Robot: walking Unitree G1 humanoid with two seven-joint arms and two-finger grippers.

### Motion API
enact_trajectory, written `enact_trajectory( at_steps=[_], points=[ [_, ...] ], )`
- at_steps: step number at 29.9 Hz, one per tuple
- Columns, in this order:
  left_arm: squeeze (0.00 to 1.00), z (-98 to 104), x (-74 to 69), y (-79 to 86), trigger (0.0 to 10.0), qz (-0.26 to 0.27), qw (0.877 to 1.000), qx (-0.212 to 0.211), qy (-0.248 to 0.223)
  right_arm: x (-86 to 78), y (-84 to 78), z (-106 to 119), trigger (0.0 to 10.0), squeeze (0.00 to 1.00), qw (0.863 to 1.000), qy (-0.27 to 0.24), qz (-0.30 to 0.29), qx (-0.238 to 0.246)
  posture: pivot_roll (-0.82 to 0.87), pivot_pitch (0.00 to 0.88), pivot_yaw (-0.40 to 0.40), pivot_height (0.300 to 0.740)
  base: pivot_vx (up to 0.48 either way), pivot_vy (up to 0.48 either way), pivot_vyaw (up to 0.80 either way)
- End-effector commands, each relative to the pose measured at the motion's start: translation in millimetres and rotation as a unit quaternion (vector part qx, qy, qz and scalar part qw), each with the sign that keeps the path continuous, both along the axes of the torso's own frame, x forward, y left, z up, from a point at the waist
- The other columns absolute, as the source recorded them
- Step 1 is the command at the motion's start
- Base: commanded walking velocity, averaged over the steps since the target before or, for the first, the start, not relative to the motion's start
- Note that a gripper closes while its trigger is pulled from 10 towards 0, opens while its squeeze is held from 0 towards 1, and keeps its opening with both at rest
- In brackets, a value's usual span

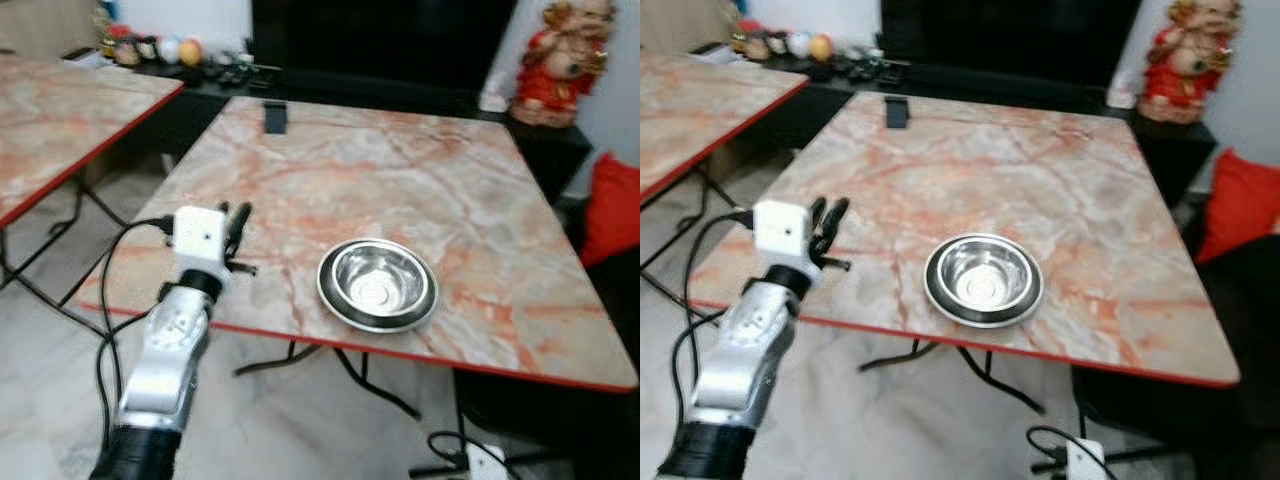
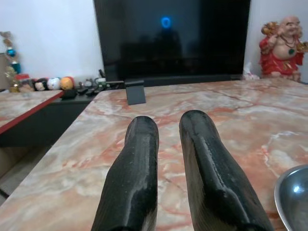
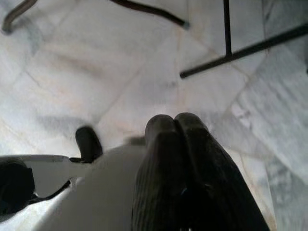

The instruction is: Setting the table

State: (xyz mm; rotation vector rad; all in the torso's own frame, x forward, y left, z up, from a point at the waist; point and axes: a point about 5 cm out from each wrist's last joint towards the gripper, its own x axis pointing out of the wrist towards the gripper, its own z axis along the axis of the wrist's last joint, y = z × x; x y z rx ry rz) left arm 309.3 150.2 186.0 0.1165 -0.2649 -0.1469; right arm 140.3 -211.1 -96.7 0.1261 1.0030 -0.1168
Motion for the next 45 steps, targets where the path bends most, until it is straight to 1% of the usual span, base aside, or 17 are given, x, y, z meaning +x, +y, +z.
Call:
enact_trajectory(
  at_steps=[1,12,20,42,45],
  points=[
    [0.0,-1.0,1.5,-3.7,10.0,-0.005,1.0,-0.003,0.005,1.2,-3.8,1.1,10.0,0.0,1.0,-0.002,-0.005,-0.005,0.04,0.0,-0.025,0.74,0.0,0.352,0.0],
    [0.0,0.7,3.2,-4.3,10.0,-0.007,1.0,0.0,0.003,1.6,-3.1,1.1,10.0,0.0,1.0,-0.003,-0.008,-0.005,0.04,0.0,-0.021,0.74,0.0,0.354,0.0],
    [0.0,-2.3,4.5,-4.4,10.0,-0.008,1.0,0.001,0.009,1.5,-3.3,1.2,10.0,0.0,1.0,-0.006,-0.014,-0.008,0.04,0.0,-0.02,0.74,0.0,0.354,0.0],
    [0.0,-2.0,6.9,-5.6,10.0,-0.013,1.0,-0.002,0.005,0.4,-2.3,0.4,10.0,0.0,1.0,0.0,-0.009,-0.01,0.04,0.0,-0.02,0.74,0.0,0.354,0.0],
    [0.0,-2.0,7.2,-5.1,10.0,-0.012,1.0,-0.002,0.005,0.0,-2.1,0.2,10.0,0.0,1.0,0.001,-0.008,-0.009,0.04,0.0,-0.02,0.74,0.0,0.355,-0.72]
  ],
)
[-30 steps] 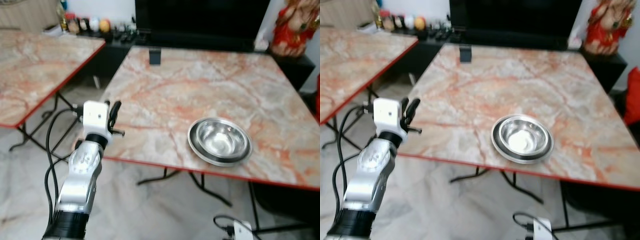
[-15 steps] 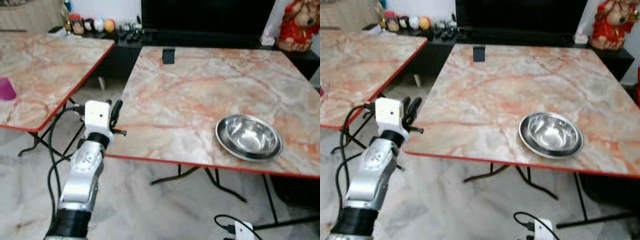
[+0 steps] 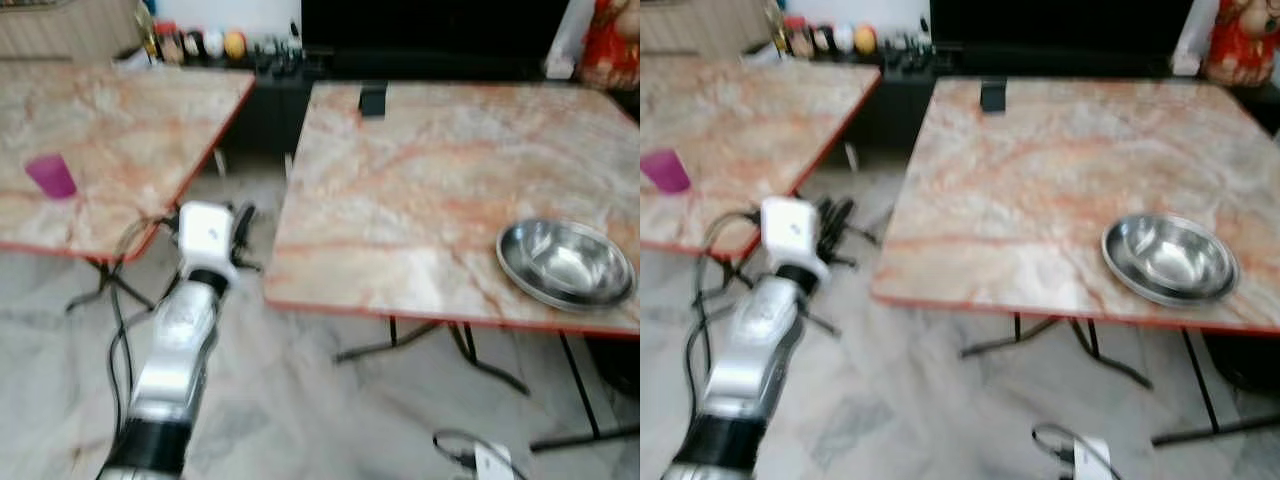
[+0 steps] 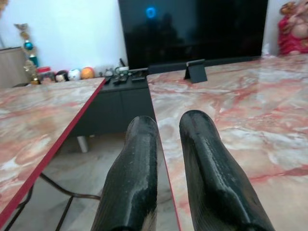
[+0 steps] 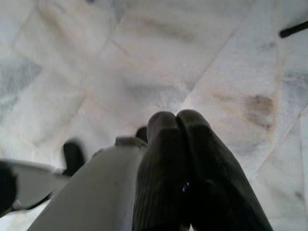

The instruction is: Setting the table

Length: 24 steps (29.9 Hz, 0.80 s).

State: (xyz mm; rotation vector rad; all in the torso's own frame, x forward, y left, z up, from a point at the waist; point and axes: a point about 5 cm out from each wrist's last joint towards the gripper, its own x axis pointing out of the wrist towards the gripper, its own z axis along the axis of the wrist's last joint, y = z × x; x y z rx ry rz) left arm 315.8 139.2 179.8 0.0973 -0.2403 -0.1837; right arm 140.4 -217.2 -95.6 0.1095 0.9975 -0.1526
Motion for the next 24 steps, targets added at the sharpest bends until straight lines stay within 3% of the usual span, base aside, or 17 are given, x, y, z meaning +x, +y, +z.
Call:
enact_trajectory(
  at_steps=[1,24],
  points=[
    [0.0,4.3,0.8,6.1,10.0,0.006,1.0,0.004,-0.009,0.0,4.0,-0.7,10.0,0.0,1.0,0.0,0.005,0.005,0.04,0.0,-0.021,0.74,0.0,0.356,0.0],
    [0.0,4.9,0.5,5.2,10.0,0.002,1.0,0.008,-0.014,2.0,3.8,0.5,10.0,0.0,1.0,-0.011,0.004,0.007,0.04,0.0,-0.022,0.74,0.0,0.339,0.0]
  ],
)
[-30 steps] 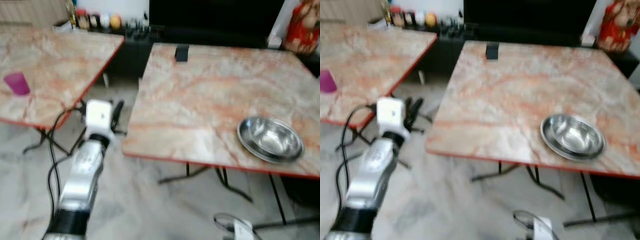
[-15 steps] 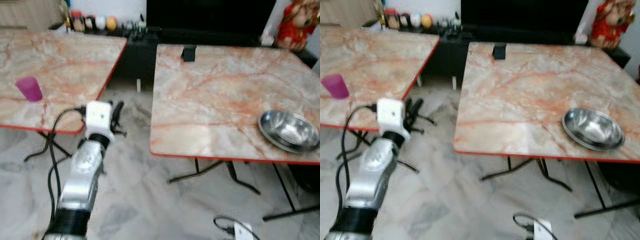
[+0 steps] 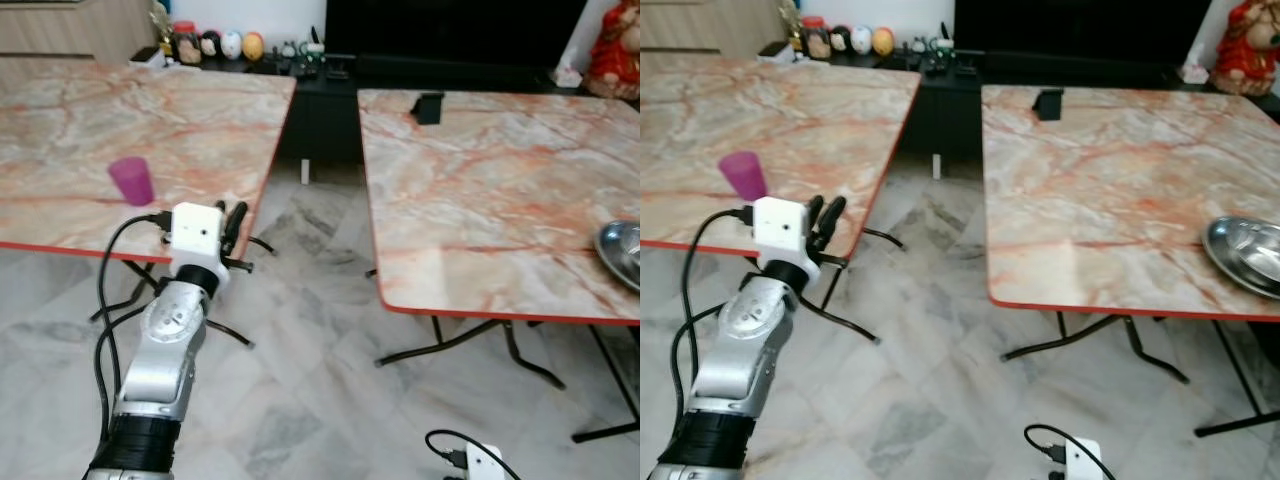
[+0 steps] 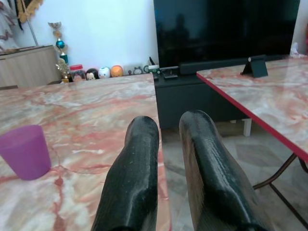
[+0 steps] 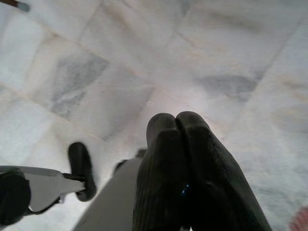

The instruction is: Setting the table

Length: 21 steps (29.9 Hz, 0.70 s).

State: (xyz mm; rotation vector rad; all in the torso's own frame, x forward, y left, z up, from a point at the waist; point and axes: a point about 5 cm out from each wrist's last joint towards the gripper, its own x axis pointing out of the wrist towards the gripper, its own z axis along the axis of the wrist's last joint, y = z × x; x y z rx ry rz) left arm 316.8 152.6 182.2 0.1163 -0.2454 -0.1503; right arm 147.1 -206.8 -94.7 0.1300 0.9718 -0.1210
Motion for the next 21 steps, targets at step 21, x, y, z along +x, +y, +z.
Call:
enact_trajectory(
  at_steps=[21],
  points=[
    [0.0,0.5,-1.3,-10.9,10.0,-0.017,1.0,0.01,-0.005,-3.2,-8.6,0.7,10.0,0.0,1.0,-0.004,-0.008,-0.018,0.04,0.0,-0.024,0.74,0.0,0.0,0.0]
  ],
)
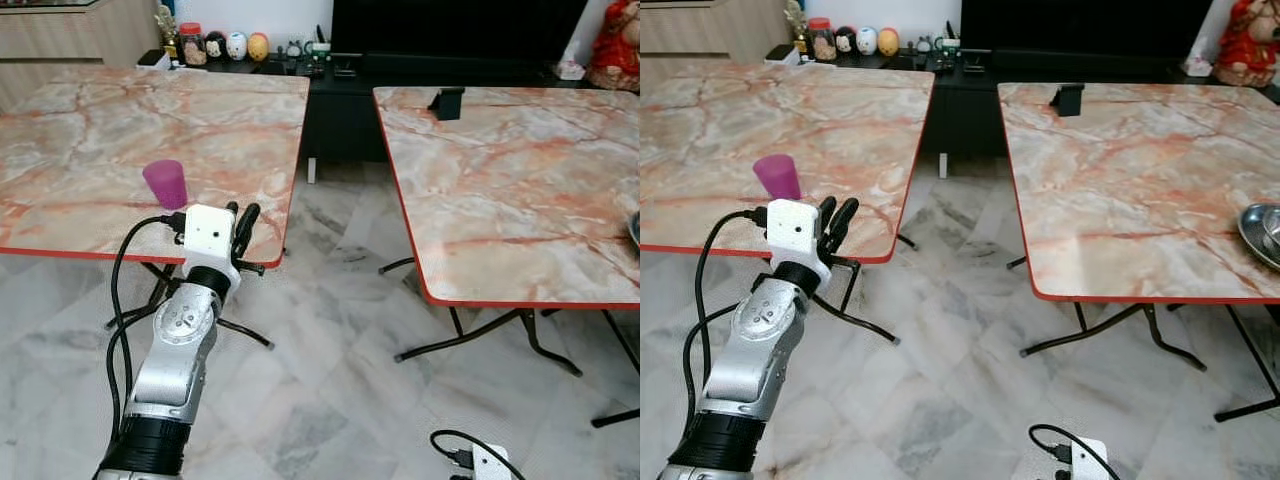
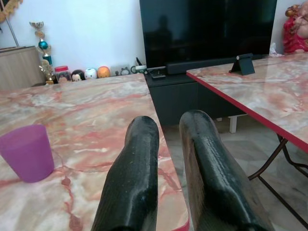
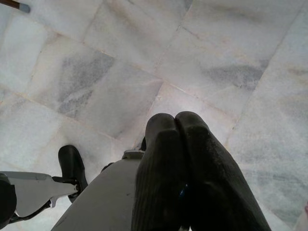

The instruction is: Setting the table

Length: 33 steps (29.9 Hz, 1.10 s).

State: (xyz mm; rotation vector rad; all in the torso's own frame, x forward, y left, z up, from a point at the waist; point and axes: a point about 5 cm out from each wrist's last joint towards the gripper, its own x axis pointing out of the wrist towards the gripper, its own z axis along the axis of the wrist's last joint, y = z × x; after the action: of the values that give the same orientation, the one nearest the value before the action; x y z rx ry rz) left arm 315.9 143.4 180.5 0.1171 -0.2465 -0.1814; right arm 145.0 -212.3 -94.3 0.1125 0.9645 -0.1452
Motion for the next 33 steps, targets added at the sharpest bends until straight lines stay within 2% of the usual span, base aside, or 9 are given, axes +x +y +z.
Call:
enact_trajectory(
  at_steps=[1,33],
  points=[
    [0.0,2.2,-0.3,-1.6,10.0,-0.001,1.0,0.007,-0.006,-1.1,-3.0,0.3,10.0,0.0,1.0,-0.001,-0.001,-0.005,0.04,0.0,-0.024,0.74,0.0,0.0,0.0],
    [0.0,2.2,-0.3,-1.6,10.0,-0.001,1.0,0.007,-0.006,-1.1,-3.0,0.3,10.0,0.0,1.0,-0.001,-0.001,-0.005,0.04,0.0,-0.024,0.74,0.0,0.0,0.0]
  ],
)
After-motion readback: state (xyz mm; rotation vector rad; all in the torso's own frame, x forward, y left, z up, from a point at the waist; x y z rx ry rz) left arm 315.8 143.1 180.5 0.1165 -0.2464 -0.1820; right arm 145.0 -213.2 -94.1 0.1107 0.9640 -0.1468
